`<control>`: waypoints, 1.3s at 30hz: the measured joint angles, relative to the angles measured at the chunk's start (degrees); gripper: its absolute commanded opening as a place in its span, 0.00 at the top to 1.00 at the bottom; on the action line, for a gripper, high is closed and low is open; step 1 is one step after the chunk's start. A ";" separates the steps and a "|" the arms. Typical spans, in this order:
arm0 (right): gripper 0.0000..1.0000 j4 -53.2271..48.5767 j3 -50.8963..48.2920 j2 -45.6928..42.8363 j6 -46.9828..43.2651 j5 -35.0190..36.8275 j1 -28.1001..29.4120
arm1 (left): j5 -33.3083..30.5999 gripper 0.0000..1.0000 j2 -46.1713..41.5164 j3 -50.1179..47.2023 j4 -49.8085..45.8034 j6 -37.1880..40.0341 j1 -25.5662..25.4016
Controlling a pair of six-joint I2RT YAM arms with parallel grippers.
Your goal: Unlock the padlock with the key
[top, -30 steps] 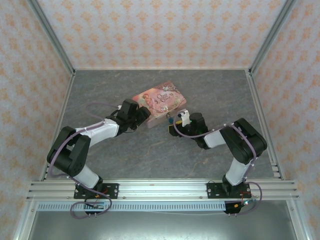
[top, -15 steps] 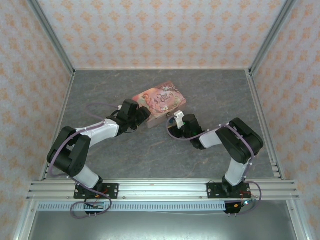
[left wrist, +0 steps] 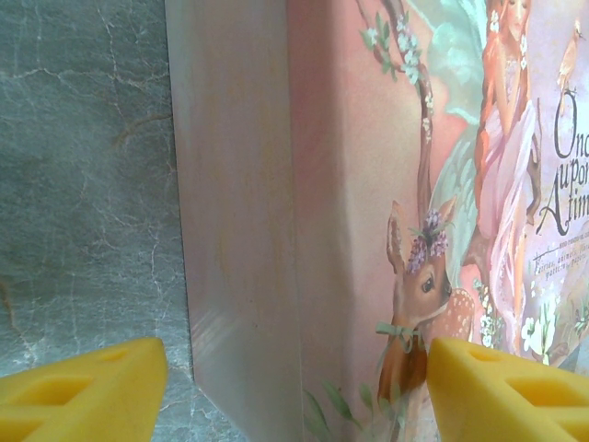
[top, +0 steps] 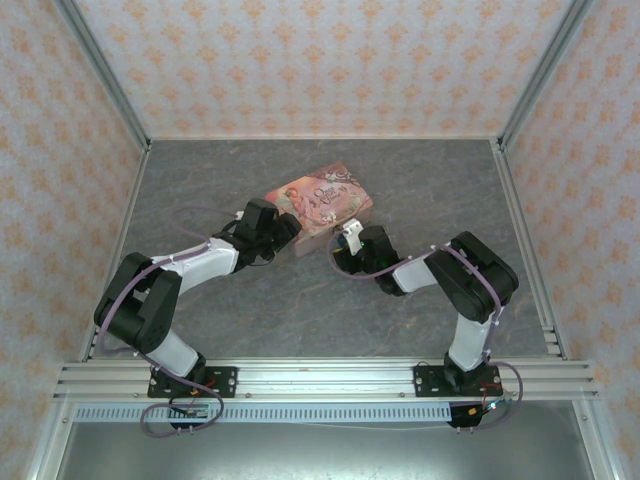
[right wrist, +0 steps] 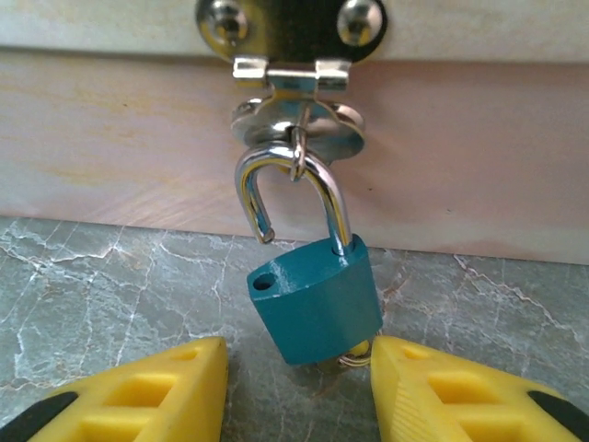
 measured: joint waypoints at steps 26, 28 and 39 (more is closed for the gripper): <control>1.00 2.47 -1.92 -1.20 0.96 -5.01 -2.32 | -0.07 0.26 0.00 -0.02 -0.02 -0.74 0.00; 1.00 2.73 -2.43 -1.51 1.46 -6.56 -3.26 | -0.07 0.26 0.00 -0.11 0.02 -0.74 0.00; 1.00 5.25 -3.78 -1.53 5.01 -14.71 -6.69 | -0.07 0.26 -0.02 -0.74 0.94 -0.76 0.00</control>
